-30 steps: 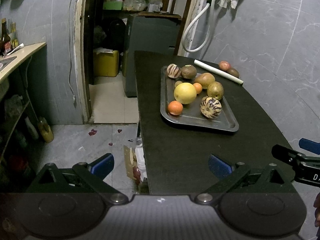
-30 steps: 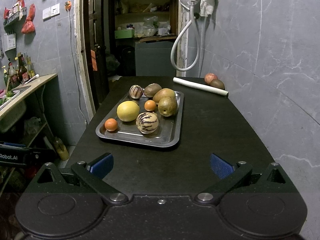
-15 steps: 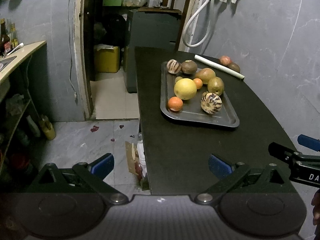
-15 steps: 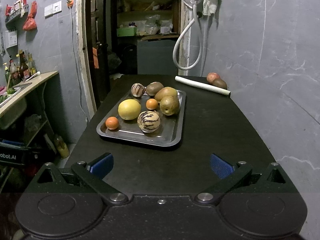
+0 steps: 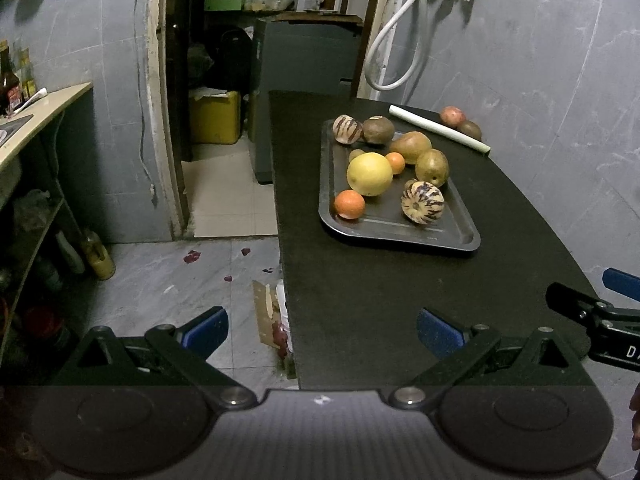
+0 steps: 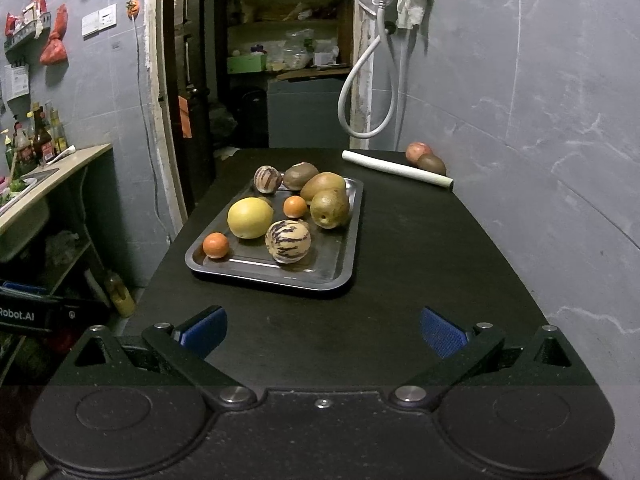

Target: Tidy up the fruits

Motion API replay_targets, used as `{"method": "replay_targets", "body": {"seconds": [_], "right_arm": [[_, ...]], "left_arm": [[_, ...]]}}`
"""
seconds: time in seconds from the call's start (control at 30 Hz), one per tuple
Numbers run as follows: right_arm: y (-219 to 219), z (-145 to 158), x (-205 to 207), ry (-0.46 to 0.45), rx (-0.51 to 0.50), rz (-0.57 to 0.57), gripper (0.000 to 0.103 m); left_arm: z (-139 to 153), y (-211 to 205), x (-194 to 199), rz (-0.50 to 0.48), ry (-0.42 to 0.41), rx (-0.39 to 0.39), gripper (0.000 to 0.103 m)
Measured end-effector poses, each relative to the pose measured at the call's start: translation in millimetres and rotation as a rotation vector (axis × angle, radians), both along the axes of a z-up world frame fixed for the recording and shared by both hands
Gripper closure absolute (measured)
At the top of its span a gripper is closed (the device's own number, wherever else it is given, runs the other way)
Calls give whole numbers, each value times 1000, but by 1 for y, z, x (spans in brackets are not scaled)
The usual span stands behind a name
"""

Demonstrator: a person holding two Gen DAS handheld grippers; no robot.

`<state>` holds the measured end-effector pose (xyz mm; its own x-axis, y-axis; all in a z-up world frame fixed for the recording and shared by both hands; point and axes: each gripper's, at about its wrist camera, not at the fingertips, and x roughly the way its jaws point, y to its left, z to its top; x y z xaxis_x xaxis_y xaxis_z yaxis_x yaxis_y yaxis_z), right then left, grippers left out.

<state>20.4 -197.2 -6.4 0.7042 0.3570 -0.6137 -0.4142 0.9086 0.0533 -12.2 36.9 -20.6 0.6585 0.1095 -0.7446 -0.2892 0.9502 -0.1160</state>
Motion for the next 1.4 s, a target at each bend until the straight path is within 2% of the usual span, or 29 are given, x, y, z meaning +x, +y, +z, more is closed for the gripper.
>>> {"method": "replay_targets", "body": {"seconds": [1.4], "right_arm": [[1, -3, 0, 8, -5, 9, 1]], "left_arm": [[-4, 2, -1, 2, 14, -3, 1]]}}
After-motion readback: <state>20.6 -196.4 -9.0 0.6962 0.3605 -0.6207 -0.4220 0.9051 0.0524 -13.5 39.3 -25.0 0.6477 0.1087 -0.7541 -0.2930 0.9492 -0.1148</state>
